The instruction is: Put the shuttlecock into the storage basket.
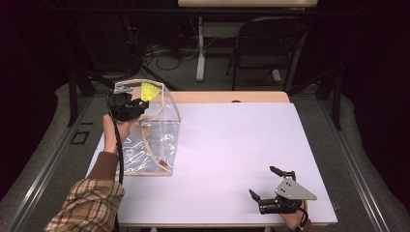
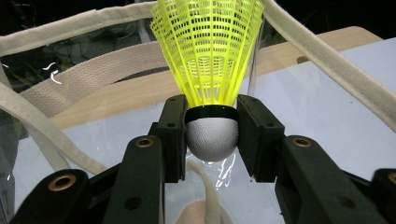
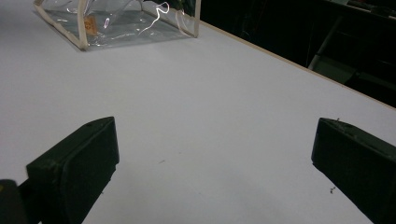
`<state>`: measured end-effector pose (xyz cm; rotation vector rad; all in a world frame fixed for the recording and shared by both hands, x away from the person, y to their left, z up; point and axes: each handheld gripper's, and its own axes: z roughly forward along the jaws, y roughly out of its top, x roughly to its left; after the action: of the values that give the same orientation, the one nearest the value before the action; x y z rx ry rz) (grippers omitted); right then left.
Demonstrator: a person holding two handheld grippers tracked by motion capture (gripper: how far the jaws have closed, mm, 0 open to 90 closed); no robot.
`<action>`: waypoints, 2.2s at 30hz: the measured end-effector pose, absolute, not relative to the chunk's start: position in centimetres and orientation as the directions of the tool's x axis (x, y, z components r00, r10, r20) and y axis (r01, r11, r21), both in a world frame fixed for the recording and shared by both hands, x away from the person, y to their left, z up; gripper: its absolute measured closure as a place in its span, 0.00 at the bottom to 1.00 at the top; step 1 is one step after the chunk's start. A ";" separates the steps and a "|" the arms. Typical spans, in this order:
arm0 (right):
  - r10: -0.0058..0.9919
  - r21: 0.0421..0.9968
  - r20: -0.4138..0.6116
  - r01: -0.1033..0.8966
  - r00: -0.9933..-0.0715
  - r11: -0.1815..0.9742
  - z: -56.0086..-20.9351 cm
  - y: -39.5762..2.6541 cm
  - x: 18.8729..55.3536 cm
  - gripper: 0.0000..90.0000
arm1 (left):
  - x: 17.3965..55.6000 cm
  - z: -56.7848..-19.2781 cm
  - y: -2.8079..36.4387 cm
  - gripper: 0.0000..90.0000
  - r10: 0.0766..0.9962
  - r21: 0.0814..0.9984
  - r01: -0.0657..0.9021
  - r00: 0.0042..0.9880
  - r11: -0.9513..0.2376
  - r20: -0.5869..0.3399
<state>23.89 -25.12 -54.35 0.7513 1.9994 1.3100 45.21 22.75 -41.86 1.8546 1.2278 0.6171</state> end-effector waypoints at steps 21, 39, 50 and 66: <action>0.741 0.930 -0.190 0.123 -0.644 0.345 -54.4 -25.1 23.9 0.00 | 45.9 -42.7 22.6 0.71 0.901 0.791 0.570 0.429 -0.223 -0.055; 0.742 0.931 -0.188 0.123 -0.644 0.343 -54.4 -25.1 23.9 0.00 | 45.0 -41.8 23.3 0.23 0.878 0.822 0.524 0.474 -0.223 -0.064; 0.742 0.931 -0.188 0.124 -0.644 0.344 -54.4 -25.2 23.9 0.00 | 43.5 -40.9 24.1 0.14 0.882 0.846 0.487 0.469 -0.218 -0.042; 0.742 0.931 -0.185 0.127 -0.644 0.342 -54.5 -25.3 24.2 0.00 | 40.7 -41.3 25.6 0.01 0.896 0.865 0.464 0.442 -0.189 -0.041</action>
<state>24.16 -25.28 -54.53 0.7573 2.0034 1.3130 40.66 25.64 -41.27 1.8177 1.1603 0.6201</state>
